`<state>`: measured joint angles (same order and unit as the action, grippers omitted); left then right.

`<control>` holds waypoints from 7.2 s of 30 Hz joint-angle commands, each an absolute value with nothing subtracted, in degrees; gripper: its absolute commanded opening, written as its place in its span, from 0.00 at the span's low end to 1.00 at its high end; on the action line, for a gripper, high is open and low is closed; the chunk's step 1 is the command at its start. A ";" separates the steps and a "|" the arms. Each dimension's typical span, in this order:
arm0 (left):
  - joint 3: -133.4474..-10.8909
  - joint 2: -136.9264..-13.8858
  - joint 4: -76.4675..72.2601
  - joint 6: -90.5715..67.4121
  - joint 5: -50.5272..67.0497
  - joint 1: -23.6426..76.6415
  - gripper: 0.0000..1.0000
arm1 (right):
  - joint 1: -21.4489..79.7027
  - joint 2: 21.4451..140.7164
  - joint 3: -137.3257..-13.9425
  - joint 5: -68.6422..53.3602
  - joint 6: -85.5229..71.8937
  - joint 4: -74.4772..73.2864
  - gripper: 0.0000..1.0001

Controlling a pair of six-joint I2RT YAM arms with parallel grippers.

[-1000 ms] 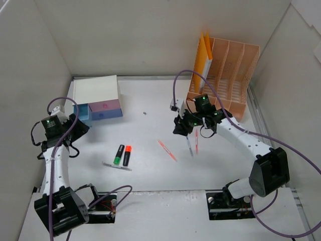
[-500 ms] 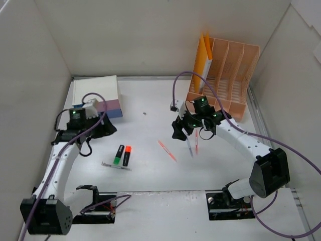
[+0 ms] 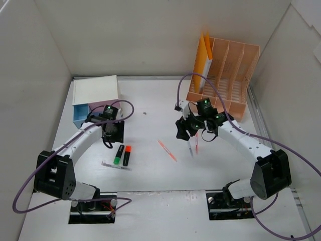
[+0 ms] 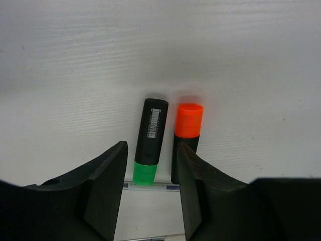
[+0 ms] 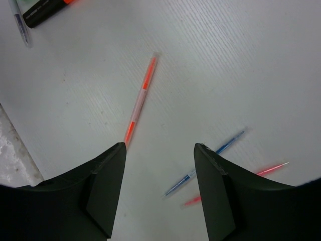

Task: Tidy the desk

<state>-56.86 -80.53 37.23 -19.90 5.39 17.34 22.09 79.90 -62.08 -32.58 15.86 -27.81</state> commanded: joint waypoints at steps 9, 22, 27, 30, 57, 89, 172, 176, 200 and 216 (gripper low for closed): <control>-56.34 -85.52 36.03 -17.40 6.24 18.28 0.54 | 20.66 76.73 -60.65 -32.70 14.41 -25.66 0.54; -55.11 -89.65 36.74 -18.46 3.52 20.92 0.39 | 20.13 76.73 -60.29 -33.22 14.06 -25.66 0.54; -53.79 -91.40 35.69 -19.42 2.73 20.92 0.35 | 20.21 76.82 -60.21 -33.40 13.98 -25.75 0.54; -54.67 -92.72 35.86 -19.95 1.85 21.45 0.32 | 20.30 76.73 -60.12 -33.49 13.89 -25.75 0.54; -78.39 -74.26 38.86 -15.38 -7.64 -4.56 0.00 | 19.60 74.97 -58.45 -34.72 16.44 -25.84 0.40; -89.29 -88.24 26.54 -18.46 -8.87 -9.93 0.00 | 19.51 75.23 -56.69 -34.89 16.44 -25.84 0.40; -86.75 -86.13 48.86 -18.98 11.70 19.31 0.58 | 21.97 82.44 -58.45 -33.49 19.25 -25.75 0.70; -81.50 -88.06 54.65 -21.00 10.37 23.55 0.28 | 22.06 82.44 -57.22 -33.92 19.16 -25.66 0.64; -48.07 -79.10 28.66 -37.79 -9.66 37.00 0.61 | 20.30 81.56 -54.14 -35.16 18.37 -25.40 0.64; -39.73 -78.40 21.54 -40.78 -12.30 40.42 0.49 | 19.25 81.56 -54.32 -34.98 18.02 -25.40 0.64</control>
